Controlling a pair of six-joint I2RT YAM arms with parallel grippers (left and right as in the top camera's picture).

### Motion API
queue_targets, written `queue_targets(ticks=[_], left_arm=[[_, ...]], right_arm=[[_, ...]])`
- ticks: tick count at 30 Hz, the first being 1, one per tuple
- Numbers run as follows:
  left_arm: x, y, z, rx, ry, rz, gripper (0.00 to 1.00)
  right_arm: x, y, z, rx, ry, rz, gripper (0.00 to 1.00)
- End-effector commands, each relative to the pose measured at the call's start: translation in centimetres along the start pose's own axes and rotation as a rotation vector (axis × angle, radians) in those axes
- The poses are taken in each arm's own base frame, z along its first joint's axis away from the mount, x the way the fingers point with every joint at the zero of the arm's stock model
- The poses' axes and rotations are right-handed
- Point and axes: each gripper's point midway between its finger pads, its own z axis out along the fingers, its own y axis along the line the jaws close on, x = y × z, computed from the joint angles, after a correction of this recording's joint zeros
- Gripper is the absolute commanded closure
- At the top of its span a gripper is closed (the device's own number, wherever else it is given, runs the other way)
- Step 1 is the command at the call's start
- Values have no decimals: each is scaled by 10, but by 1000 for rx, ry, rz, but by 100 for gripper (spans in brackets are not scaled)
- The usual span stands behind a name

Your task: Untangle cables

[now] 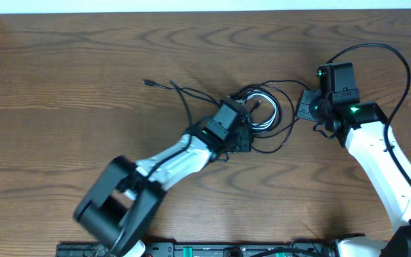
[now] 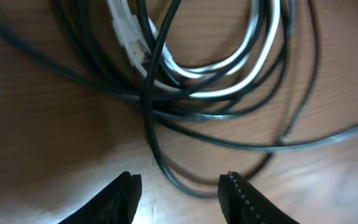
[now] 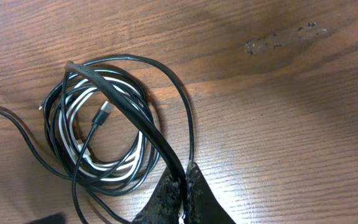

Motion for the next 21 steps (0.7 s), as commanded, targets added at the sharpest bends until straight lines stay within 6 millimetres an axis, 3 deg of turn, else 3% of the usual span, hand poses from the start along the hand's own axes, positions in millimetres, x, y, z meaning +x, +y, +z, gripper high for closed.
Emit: queue_targets(ticks=[1, 6, 10, 12, 13, 15, 21], left_arm=[[-4, 4, 16, -60, -52, 52, 54], [-4, 8, 30, -124, -104, 82, 54], [-2, 1, 37, -113, -122, 101, 55], [2, -1, 40, -116, -119, 110, 66], [6, 0, 41, -137, -115, 109, 80], [9, 0, 41, -148, -115, 115, 91], [13, -4, 40, -143, -113, 94, 93]], right_arm=[[-9, 2, -5, -11, -25, 17, 99], [-9, 2, -5, -11, -25, 17, 99], [-9, 2, -5, -11, -24, 17, 99], [-9, 2, -5, -11, -25, 17, 99], [-9, 2, -5, -11, -25, 17, 99], [-9, 2, -5, -11, -25, 17, 99], [-9, 2, -5, -11, -24, 17, 99]])
